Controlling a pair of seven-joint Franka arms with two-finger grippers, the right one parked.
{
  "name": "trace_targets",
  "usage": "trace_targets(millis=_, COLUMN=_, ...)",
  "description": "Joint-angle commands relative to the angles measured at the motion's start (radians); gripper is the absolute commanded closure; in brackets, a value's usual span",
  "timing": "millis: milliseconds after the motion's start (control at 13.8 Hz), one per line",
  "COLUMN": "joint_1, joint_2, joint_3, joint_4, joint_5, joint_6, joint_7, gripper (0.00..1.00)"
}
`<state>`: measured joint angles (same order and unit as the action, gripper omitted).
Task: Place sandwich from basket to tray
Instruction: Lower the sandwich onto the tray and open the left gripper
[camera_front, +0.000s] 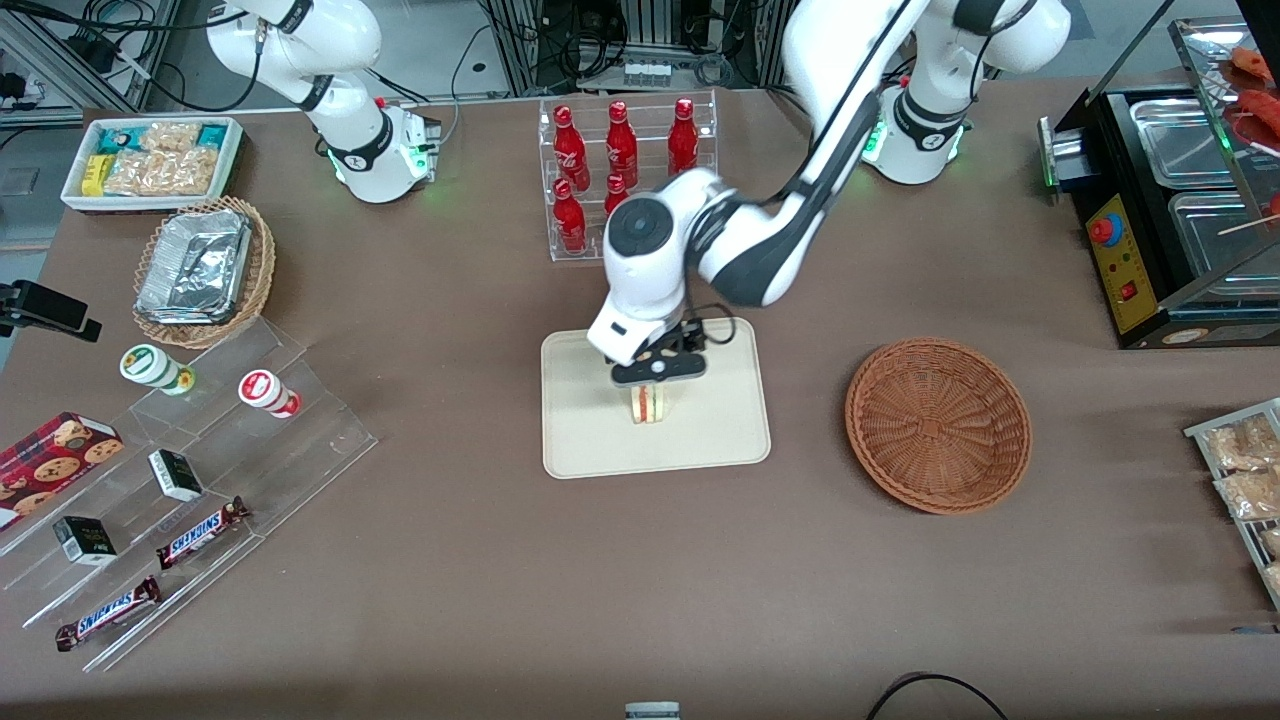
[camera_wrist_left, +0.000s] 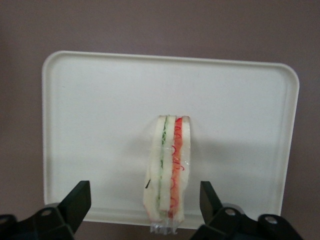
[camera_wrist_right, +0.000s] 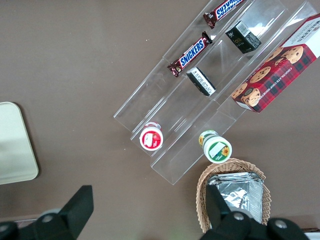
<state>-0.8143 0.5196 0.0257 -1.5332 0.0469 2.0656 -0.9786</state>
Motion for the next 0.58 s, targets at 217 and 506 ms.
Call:
trace_targets(millis=217, joint_1=-0.011, joint_2=-0.295, joint_3=0.201, joint_4=-0.042, joint_5=-0.012, joint_6=-0.243, joint_7=0.007, gripper=0.00)
trace_targets(millis=506, joint_1=-0.011, joint_2=-0.432, joint_3=0.368, joint_4=-0.039, joint_5=-0.013, joint_6=-0.418, joint_7=0.260, gripper=0.00)
